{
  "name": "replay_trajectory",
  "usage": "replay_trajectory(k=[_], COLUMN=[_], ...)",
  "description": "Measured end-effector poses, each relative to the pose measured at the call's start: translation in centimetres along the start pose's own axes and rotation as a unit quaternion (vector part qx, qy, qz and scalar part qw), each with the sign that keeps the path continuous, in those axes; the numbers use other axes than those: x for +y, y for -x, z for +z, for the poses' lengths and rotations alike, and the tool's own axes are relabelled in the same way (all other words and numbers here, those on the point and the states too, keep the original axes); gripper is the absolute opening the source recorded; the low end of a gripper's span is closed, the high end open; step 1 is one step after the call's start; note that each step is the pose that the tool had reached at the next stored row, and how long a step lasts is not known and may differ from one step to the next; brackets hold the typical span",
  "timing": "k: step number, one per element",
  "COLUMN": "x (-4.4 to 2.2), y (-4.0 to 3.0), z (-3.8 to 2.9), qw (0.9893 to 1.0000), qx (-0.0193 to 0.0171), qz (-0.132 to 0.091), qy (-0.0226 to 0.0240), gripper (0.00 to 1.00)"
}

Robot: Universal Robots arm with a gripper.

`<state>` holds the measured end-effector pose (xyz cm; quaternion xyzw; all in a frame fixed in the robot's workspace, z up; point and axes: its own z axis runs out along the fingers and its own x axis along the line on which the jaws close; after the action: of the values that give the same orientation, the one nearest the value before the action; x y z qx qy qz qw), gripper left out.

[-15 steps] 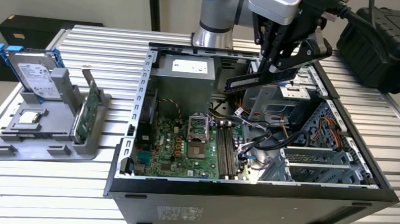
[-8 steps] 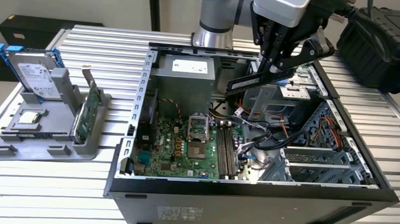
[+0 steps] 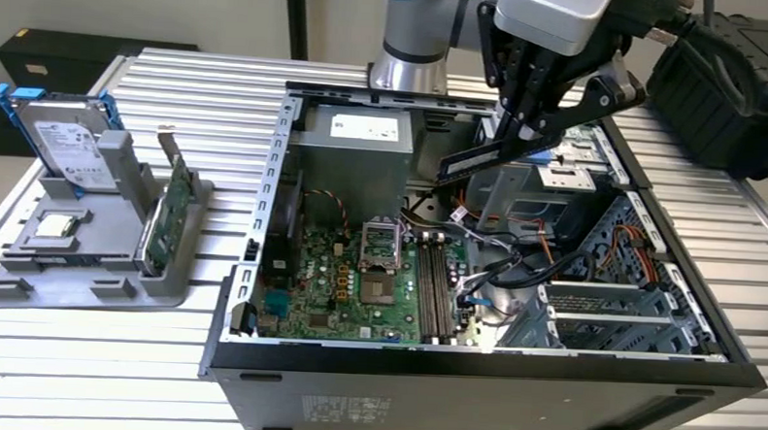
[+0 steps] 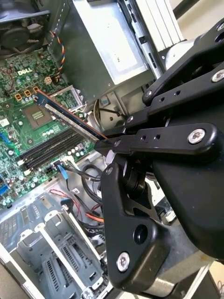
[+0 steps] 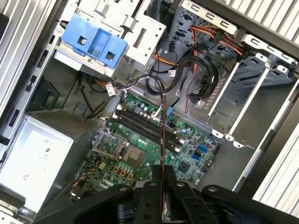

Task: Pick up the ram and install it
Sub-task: 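Insert the ram into the slot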

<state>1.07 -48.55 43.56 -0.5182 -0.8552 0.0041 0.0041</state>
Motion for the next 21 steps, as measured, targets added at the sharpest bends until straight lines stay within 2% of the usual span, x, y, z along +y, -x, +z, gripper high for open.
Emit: replay_trajectory(k=[8, 13, 17, 21], x=[0.00, 0.00, 0.00, -0.01], y=[0.00, 0.00, 0.00, 0.00], z=[0.00, 0.00, 0.02, 0.05], qw=[0.9997, 0.9997, 1.0000, 0.9995], qx=[-0.0002, -0.0003, -0.0001, 0.0003], qz=[-0.023, -0.026, -0.002, 0.030], qy=[-0.0001, -0.0001, -0.0001, 0.0001], gripper=[0.00, 0.00, 0.00, 0.00])
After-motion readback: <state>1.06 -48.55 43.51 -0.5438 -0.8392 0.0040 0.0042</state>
